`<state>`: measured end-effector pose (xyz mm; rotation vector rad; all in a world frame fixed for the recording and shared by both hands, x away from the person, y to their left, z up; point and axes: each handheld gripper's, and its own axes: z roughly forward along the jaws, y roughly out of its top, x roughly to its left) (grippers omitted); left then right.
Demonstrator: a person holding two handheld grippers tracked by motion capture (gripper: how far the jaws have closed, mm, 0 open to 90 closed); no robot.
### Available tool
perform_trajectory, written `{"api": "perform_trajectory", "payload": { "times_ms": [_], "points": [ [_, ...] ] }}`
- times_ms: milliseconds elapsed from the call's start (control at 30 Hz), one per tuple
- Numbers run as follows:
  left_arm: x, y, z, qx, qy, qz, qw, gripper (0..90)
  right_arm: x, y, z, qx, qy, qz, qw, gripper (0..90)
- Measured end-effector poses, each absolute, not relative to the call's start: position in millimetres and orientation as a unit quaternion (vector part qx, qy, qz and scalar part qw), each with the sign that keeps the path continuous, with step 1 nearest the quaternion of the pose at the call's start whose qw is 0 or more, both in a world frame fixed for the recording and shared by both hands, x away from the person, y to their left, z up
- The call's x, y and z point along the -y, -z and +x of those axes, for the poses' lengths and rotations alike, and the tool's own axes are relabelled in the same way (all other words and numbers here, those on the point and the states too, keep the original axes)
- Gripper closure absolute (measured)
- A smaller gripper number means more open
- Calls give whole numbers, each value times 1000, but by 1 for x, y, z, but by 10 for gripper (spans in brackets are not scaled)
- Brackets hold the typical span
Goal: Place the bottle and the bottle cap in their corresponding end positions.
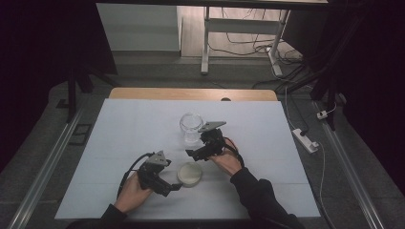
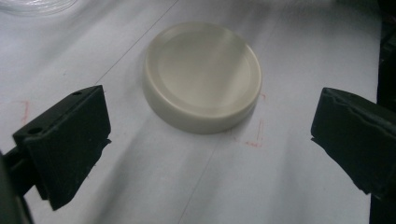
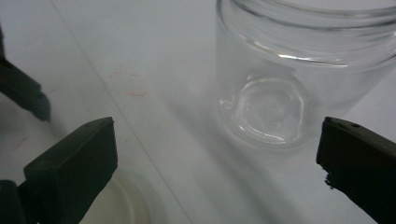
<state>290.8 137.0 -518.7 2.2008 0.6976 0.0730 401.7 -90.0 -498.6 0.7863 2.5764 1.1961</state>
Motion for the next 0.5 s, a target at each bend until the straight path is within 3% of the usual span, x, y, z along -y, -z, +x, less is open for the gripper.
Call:
{"api": "perform_trajectory", "payload": {
  "times_ms": [500],
  "points": [
    [-151, 513, 280, -290, -46, 866, 404, 0, 97, 494, 373, -876, -409, 244, 77, 0]
  ]
}}
